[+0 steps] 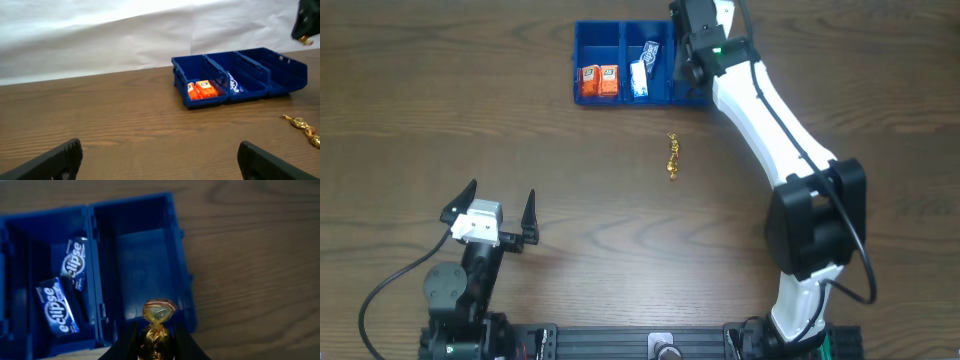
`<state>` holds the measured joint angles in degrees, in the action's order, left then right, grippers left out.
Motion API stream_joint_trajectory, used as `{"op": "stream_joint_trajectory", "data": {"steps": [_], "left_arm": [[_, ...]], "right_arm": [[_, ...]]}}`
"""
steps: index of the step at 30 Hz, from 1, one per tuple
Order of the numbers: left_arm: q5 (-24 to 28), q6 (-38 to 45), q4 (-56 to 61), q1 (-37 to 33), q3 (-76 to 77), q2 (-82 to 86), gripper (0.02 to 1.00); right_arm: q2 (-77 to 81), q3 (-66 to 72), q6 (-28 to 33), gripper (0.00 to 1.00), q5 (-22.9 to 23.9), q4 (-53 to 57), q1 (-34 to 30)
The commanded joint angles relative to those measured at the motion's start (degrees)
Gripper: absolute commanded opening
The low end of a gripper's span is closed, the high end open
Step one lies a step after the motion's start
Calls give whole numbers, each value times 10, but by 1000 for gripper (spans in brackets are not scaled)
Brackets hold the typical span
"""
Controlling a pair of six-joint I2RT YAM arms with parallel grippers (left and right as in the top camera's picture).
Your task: Sort Candies Into Trays
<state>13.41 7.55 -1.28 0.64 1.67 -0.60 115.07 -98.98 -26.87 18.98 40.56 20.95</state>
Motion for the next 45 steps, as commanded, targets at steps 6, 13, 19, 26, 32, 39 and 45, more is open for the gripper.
{"op": "stream_joint_trajectory", "data": {"steps": [6,13,19,26,32,39,45], "left_arm": [[10,6,-18,1,-14,3,996],[10,6,-18,1,-14,3,993],[10,6,-18,1,-14,3,996],[10,6,-18,1,-14,3,996],[10,6,-18,1,-14,3,996],[10,6,-18,1,-14,3,993],[10,6,-18,1,-14,3,993]], "right_arm": [[41,-4,17,185,-2,-30,-1],[43,-4,17,185,-2,-47,-5],[47,-4,17,213,-2,-47,-10],[49,-4,17,257,-2,-54,-11],[53,-4,17,695,-2,-59,-12],[50,-4,17,844,-2,-42,-10],[17,-4,16,849,-8,-6,0]]}}
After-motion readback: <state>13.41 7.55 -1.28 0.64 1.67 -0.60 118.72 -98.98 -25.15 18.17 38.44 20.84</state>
